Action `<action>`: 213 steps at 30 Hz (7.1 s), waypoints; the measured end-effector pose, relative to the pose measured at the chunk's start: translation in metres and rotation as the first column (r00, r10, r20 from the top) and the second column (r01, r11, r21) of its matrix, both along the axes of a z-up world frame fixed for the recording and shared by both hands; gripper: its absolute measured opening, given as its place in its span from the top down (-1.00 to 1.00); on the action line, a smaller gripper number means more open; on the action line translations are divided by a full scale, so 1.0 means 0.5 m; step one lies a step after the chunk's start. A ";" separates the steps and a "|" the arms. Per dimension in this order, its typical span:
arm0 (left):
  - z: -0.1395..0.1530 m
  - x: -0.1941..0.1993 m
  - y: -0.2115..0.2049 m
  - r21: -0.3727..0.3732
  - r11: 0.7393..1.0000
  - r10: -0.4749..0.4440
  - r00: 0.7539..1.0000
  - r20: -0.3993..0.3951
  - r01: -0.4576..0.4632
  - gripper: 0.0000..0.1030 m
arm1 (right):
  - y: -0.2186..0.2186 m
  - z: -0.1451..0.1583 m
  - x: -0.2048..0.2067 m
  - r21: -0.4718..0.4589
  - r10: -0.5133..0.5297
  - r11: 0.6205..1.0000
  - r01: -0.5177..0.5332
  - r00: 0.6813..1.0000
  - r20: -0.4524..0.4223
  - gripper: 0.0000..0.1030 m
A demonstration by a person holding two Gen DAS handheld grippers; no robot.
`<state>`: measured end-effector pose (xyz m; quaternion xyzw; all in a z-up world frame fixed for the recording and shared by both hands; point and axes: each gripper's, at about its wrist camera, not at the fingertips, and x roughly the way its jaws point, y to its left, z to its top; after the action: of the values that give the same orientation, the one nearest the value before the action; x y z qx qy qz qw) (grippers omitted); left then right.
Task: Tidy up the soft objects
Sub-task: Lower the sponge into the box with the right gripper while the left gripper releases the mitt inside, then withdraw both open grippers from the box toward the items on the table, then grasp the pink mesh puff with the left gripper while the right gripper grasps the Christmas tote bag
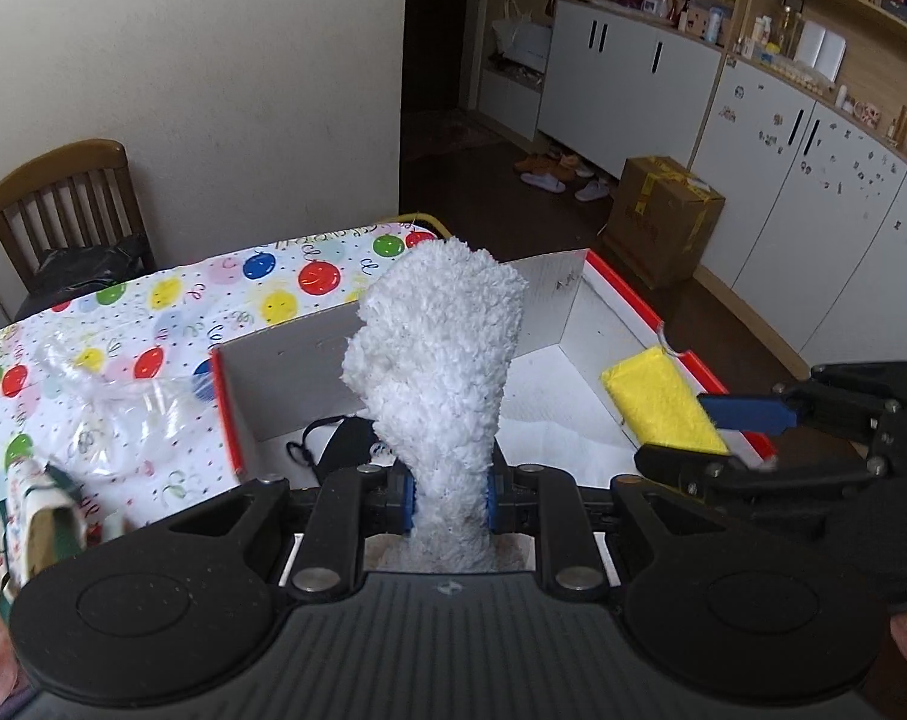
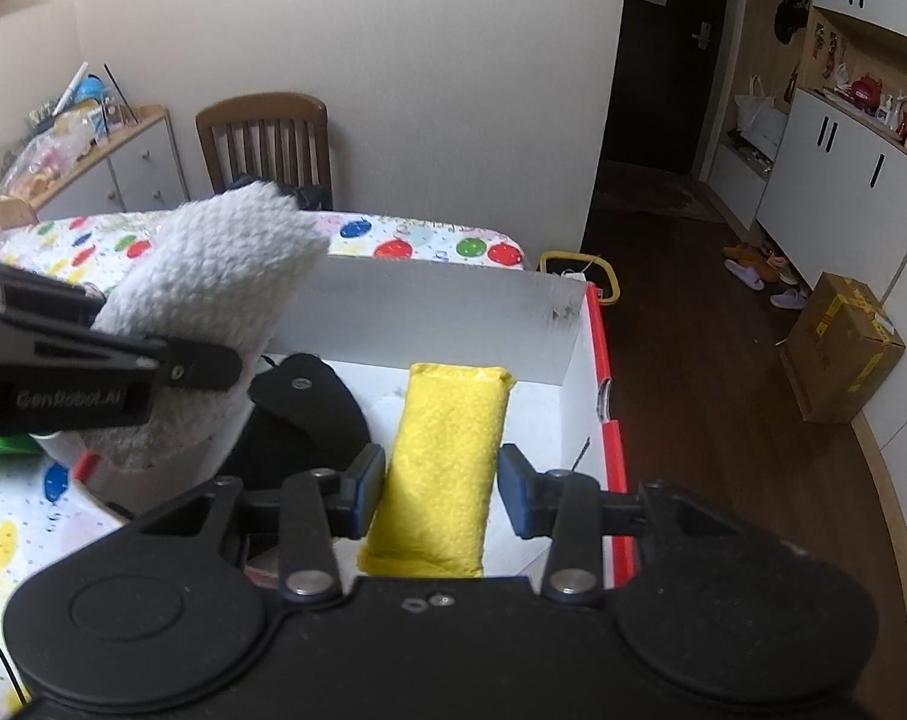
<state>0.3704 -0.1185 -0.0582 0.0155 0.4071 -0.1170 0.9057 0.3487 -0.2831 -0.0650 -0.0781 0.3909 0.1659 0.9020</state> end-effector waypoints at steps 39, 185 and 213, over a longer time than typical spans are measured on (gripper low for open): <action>-0.183 0.193 -0.063 0.060 0.995 -0.058 0.960 -0.274 0.077 0.63 | 0.063 -0.156 0.102 -0.157 0.071 0.982 -0.109 0.971 -0.228 0.23; -0.213 -0.210 0.704 -0.179 0.898 0.399 0.915 -0.052 -0.402 -0.63 | 0.693 -0.098 0.056 -0.083 0.229 0.969 -0.233 0.972 -0.054 -0.15; -0.155 -0.254 0.692 -0.198 0.912 0.365 0.931 -0.005 -0.359 0.61 | 0.665 0.008 -0.040 0.016 0.220 0.975 -0.223 0.969 0.110 0.86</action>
<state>0.2436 0.2276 -0.1359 -0.1475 0.3748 0.0136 0.9152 0.3288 0.0492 -0.0609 -0.1174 0.3284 0.2666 0.8985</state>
